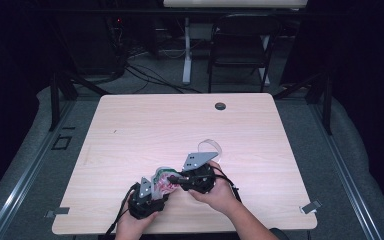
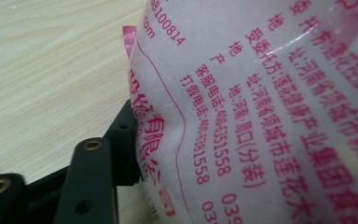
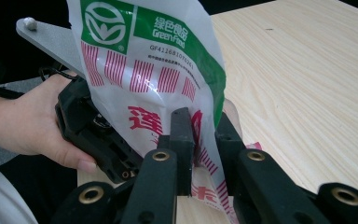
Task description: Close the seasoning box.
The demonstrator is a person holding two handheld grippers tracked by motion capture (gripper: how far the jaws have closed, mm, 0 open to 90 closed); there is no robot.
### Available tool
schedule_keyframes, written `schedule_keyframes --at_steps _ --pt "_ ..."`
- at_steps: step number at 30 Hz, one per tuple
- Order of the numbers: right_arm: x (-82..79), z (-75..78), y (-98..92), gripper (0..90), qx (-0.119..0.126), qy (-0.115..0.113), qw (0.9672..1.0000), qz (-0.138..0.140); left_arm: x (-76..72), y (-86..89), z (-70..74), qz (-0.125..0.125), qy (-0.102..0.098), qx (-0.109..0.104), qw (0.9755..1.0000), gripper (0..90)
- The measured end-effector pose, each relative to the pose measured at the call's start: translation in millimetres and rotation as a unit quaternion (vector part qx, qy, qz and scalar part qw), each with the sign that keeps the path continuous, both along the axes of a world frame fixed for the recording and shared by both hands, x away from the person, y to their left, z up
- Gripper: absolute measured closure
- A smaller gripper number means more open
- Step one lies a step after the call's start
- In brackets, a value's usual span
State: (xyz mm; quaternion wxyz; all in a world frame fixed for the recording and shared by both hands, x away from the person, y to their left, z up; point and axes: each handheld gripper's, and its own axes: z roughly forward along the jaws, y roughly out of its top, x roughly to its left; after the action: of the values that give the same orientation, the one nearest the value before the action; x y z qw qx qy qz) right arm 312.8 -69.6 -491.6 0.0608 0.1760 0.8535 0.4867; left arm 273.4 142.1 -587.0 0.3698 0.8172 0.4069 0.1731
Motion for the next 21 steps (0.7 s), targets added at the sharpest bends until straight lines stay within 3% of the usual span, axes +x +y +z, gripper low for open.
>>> schedule_keyframes --at_steps 9,17,21 --pt "-0.7 0.7 -0.1 80.3 0.005 -0.001 1.0000 0.002 -1.5 1.2 0.6 -0.003 -0.013 -0.004 0.9999 56.1" --pt "-1.3 2.3 -1.6 78.9 0.004 -0.006 1.0000 0.002 -1.7 2.0 4.3 -0.004 -0.002 -0.004 1.0000 57.9" --pt "-1.6 3.6 -2.7 76.3 0.007 -0.005 1.0000 0.000 -2.2 1.7 6.3 -0.006 -0.007 0.005 0.9999 58.4"
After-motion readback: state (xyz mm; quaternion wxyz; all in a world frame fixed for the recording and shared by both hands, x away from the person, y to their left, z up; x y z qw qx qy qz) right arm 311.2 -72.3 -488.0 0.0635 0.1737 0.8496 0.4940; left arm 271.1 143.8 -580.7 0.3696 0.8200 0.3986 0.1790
